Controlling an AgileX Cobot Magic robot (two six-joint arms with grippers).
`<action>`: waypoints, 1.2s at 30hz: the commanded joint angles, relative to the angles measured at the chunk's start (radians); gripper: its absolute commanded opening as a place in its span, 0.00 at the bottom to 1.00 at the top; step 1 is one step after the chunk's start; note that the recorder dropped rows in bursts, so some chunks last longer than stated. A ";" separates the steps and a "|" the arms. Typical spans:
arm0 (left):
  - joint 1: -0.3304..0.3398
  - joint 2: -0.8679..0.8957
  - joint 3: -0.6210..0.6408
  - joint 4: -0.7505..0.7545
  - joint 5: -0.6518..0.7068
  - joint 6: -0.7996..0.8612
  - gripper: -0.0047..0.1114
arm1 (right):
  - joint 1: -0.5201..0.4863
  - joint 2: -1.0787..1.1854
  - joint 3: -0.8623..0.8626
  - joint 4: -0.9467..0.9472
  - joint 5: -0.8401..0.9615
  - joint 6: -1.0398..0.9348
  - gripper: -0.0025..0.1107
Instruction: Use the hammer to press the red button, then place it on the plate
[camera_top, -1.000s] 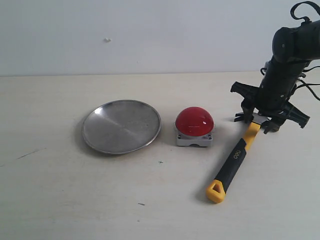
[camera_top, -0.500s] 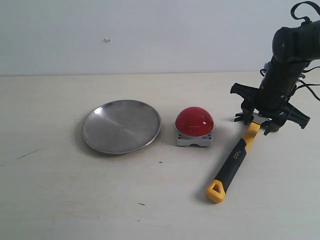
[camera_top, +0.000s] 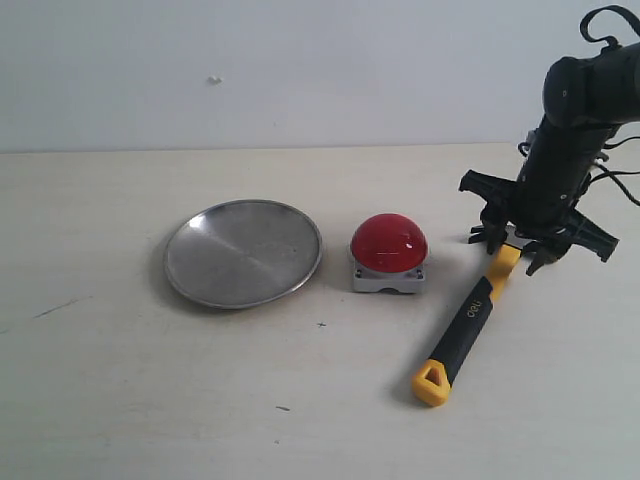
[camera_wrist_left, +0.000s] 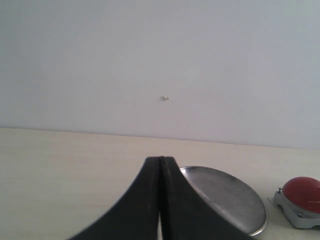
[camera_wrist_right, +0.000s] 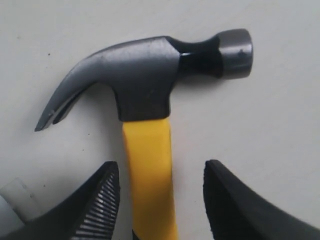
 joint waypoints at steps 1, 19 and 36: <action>-0.008 -0.005 0.002 -0.006 -0.001 0.003 0.04 | -0.003 0.029 -0.009 0.027 -0.018 -0.004 0.47; -0.008 -0.005 0.002 -0.006 -0.001 0.003 0.04 | -0.036 0.035 -0.065 0.025 0.038 -0.001 0.47; -0.008 -0.005 0.002 -0.006 -0.001 0.003 0.04 | -0.036 0.076 -0.065 0.023 0.013 -0.001 0.47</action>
